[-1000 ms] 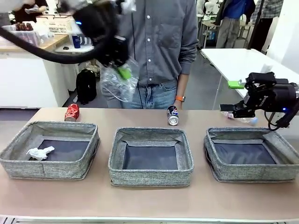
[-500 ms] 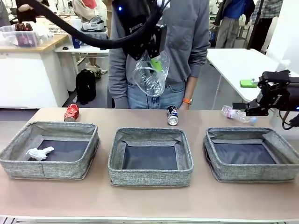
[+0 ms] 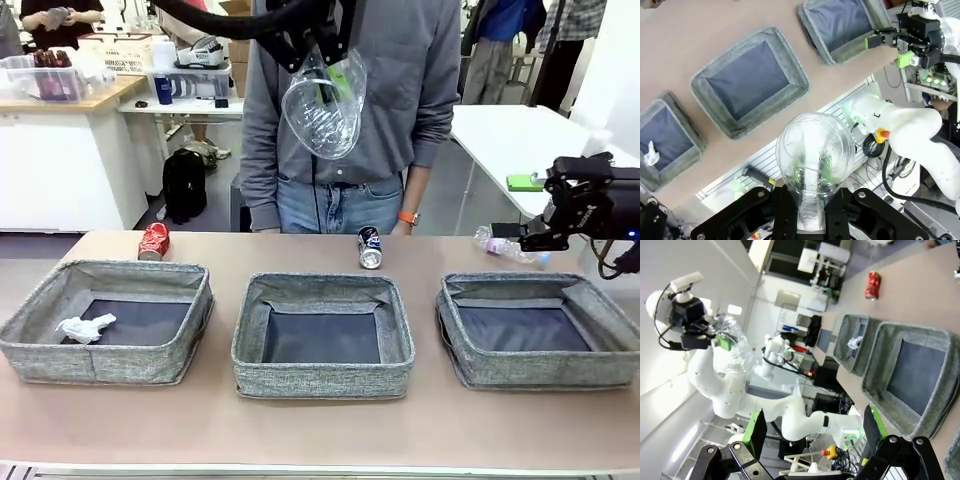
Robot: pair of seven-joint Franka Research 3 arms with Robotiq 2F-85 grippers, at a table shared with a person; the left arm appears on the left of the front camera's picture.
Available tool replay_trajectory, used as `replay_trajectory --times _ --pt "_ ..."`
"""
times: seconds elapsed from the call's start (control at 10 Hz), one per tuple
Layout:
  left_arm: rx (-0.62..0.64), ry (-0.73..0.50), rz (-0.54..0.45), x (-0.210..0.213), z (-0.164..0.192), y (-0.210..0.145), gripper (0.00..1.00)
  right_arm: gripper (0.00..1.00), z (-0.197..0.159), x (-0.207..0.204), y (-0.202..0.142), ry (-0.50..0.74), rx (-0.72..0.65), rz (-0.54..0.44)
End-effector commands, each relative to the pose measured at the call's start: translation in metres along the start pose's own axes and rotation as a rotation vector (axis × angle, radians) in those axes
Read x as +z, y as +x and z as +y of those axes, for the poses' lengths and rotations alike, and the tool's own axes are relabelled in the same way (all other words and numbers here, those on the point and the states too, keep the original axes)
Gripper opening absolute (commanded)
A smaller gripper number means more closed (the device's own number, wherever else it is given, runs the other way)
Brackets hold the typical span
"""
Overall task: Sort the waste into the appropriate baskets.
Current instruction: Pick up the waste item pointed out by the person, then place the picked waste into the Fabric basket indicated by the person.
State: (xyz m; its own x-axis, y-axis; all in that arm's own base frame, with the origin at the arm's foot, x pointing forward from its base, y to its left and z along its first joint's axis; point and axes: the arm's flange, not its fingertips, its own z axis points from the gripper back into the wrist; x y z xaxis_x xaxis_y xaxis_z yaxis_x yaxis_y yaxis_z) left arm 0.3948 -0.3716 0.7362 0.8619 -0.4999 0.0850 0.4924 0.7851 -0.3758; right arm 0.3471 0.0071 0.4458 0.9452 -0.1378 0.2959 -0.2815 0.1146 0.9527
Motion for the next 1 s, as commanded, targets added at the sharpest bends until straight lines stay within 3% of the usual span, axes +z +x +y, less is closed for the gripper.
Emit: replay_trajectory --times 0.0,0.9 --pt "-0.01 0.001 -0.001 -0.0013 0.0019 -0.0007 0.13 1.0 0.0019 -0.0015 0.0012 0.016 -0.003 -0.005" --pt "-0.01 0.001 -0.001 -0.0013 0.0019 -0.0007 0.13 1.0 0.0019 -0.0015 0.0012 0.016 -0.003 -0.005"
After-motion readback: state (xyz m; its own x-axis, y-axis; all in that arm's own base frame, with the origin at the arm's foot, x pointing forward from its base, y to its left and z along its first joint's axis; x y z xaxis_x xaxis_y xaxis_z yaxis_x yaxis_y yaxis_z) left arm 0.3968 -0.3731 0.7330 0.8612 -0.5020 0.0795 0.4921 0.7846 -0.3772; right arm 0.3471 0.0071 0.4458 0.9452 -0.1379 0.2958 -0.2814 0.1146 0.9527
